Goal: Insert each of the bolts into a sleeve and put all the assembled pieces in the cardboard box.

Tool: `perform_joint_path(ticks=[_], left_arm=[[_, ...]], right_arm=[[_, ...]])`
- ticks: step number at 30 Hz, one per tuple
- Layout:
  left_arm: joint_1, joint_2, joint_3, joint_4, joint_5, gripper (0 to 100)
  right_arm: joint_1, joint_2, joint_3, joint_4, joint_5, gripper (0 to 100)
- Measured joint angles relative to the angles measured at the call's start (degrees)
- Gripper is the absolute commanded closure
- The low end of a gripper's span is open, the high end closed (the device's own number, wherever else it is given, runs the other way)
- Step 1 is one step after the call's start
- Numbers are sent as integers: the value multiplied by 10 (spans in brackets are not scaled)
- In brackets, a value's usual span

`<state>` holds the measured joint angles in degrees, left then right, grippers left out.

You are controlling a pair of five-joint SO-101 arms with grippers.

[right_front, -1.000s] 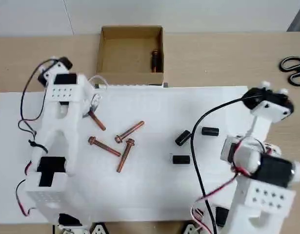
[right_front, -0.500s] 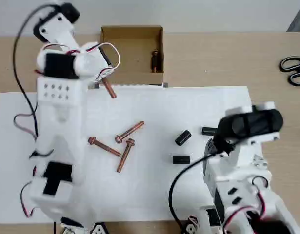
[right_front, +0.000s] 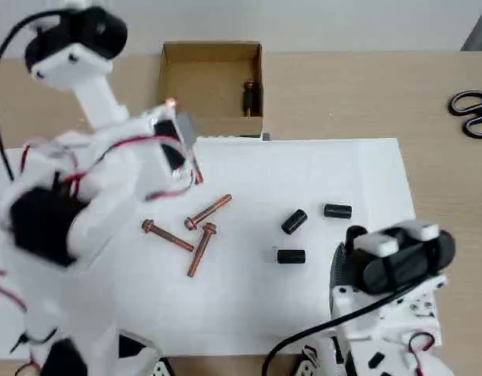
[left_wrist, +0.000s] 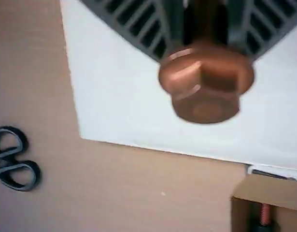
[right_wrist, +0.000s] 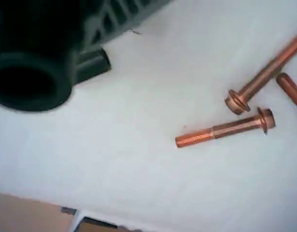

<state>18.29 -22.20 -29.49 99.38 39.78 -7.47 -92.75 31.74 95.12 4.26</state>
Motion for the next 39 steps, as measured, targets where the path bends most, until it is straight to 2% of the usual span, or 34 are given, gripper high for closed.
perform_joint_path(ticks=[6, 10, 19, 26, 39], left_arm=[[12, -117, 133, -11, -45, 995], [12, -204, 241, -45, -74, 995], [12, -391, 522, -177, -105, 995], [12, -550, 731, -316, -110, 995], [11, -724, 910, -431, -110, 995]], right_arm=[[-10, -79, 66, -25, 12, 996], [-36, -103, 108, -57, 12, 996], [-97, -108, 178, -115, 12, 996], [-149, -108, 228, -163, 12, 996], [-278, -107, 335, -235, 12, 996]])
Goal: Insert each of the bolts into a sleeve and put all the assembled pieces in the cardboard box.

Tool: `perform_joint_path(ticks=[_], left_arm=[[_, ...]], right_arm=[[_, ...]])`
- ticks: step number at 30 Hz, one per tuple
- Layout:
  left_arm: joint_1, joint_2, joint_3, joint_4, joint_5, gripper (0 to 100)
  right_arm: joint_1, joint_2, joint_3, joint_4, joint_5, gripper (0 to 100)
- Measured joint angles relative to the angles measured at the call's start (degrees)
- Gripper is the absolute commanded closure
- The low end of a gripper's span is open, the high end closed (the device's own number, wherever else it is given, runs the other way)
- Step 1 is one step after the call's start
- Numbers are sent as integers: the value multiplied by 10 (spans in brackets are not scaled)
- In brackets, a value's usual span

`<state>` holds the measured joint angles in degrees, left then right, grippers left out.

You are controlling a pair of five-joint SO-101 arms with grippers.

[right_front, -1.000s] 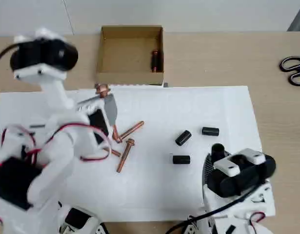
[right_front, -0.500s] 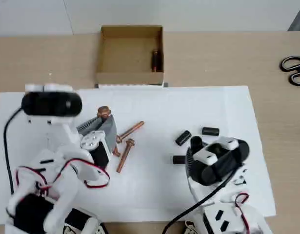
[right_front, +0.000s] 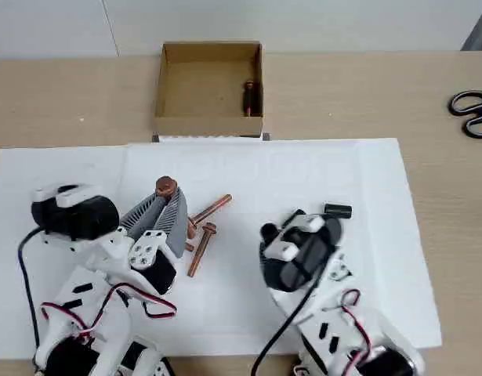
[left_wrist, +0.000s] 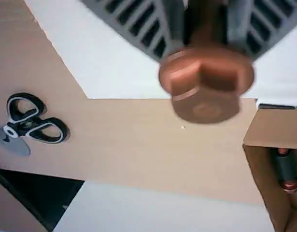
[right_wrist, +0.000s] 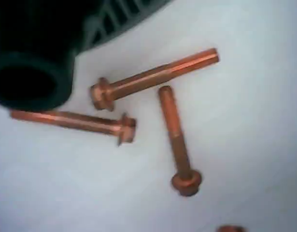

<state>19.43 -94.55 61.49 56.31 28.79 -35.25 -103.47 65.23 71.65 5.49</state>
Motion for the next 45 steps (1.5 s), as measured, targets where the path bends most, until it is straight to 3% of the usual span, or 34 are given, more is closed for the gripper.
perform_joint_path(ticks=[11, 18, 45], left_arm=[[6, -69, 77, -42, 55, 995], [62, -70, 77, -44, 81, 995], [81, -71, 127, -55, 86, 995]], right_arm=[[-76, 0, 96, -71, 0, 996], [-108, 1, 136, -107, 0, 996], [-137, 1, 146, -127, -21, 996]])
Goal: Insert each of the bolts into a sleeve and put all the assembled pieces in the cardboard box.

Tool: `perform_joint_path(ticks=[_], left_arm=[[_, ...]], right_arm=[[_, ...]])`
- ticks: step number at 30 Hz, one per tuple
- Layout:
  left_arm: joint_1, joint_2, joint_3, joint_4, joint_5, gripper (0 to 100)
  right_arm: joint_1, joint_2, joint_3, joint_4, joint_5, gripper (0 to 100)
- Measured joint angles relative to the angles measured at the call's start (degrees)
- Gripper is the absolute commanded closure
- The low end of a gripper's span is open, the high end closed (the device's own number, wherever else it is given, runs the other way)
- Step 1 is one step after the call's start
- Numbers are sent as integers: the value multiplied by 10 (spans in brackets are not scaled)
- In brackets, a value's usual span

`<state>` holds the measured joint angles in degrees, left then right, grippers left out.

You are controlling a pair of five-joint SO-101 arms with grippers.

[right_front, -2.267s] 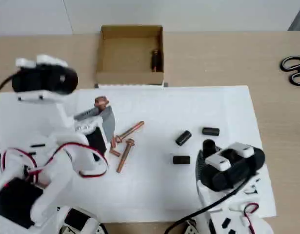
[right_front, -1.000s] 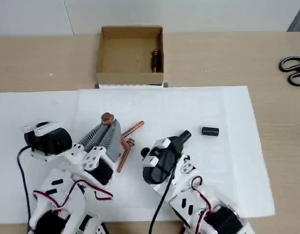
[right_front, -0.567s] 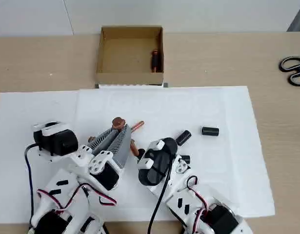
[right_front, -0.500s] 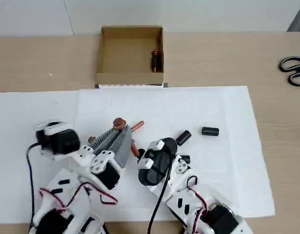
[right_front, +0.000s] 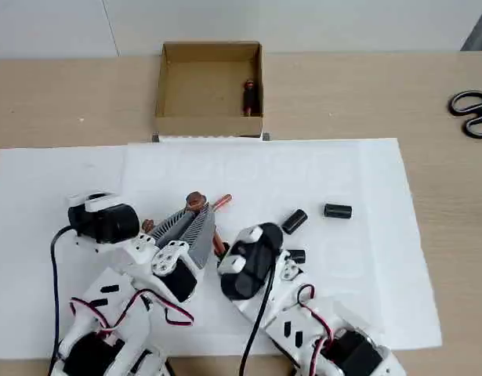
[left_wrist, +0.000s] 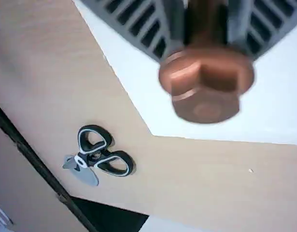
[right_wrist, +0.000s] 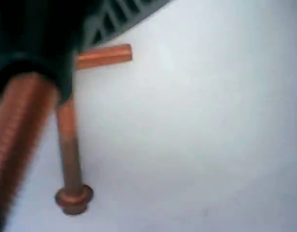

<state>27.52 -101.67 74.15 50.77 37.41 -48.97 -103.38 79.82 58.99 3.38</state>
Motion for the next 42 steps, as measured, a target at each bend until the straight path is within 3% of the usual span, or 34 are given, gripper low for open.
perform_joint_path(ticks=[10, 20, 39, 42], left_arm=[[1, 1, 21, -24, 0, 995], [62, 1, -42, 115, -37, 995], [83, -4, -17, 148, -126, 992], [83, -4, -17, 148, -128, 927]], right_arm=[[-5, 0, -5, 0, -1, 996], [11, 0, -9, 0, -1, 996], [10, 1, -14, 0, -1, 996], [10, 1, -14, 0, -1, 996]])
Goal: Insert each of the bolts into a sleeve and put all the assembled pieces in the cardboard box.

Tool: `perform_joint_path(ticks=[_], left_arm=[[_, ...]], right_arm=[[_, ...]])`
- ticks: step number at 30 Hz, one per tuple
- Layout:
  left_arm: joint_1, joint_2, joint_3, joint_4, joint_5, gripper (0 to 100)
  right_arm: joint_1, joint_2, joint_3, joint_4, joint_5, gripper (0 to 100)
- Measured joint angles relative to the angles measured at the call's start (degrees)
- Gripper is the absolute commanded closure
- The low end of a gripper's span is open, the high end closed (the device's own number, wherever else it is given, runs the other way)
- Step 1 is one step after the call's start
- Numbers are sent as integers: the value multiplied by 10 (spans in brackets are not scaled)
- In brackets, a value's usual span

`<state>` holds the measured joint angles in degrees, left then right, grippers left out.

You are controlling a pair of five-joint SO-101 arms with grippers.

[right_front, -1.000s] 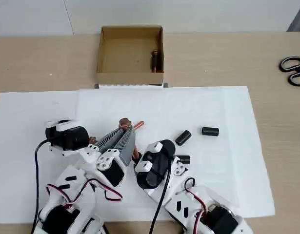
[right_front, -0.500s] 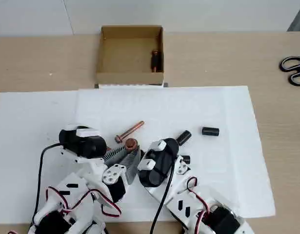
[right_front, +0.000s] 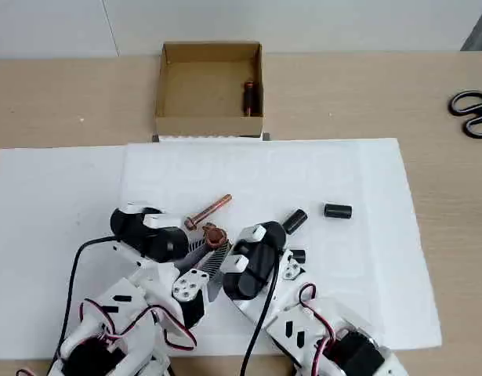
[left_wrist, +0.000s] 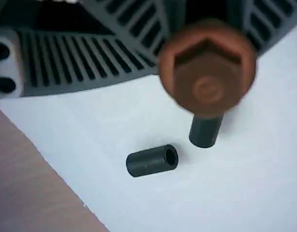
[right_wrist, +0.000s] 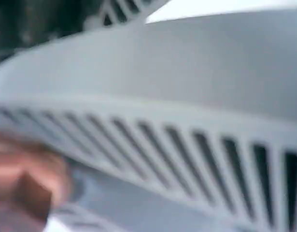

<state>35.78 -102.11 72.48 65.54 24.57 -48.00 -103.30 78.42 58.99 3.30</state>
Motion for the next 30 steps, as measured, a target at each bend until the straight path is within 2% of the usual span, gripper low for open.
perform_joint_path(ticks=[3, 5, 17, 24, 26, 29, 30], left_arm=[[-3, 0, 0, 0, 0, 827], [-3, 0, 0, 8, -7, 795], [-10, 5, -15, 14, -27, 794], [-81, 0, -77, 40, -87, 795], [-105, 0, -91, 43, -93, 839], [-138, 0, -93, 43, -97, 996], [-149, -1, -93, 43, -98, 994]], right_arm=[[0, 0, 0, 0, 0, 996], [1, 0, -1, 0, 0, 996], [3, 0, -1, 0, 0, 996], [5, 0, -1, 9, 0, 996], [18, 0, -1, 13, 0, 996], [42, 0, -1, 13, 0, 996], [50, 0, -1, 13, 0, 996]])
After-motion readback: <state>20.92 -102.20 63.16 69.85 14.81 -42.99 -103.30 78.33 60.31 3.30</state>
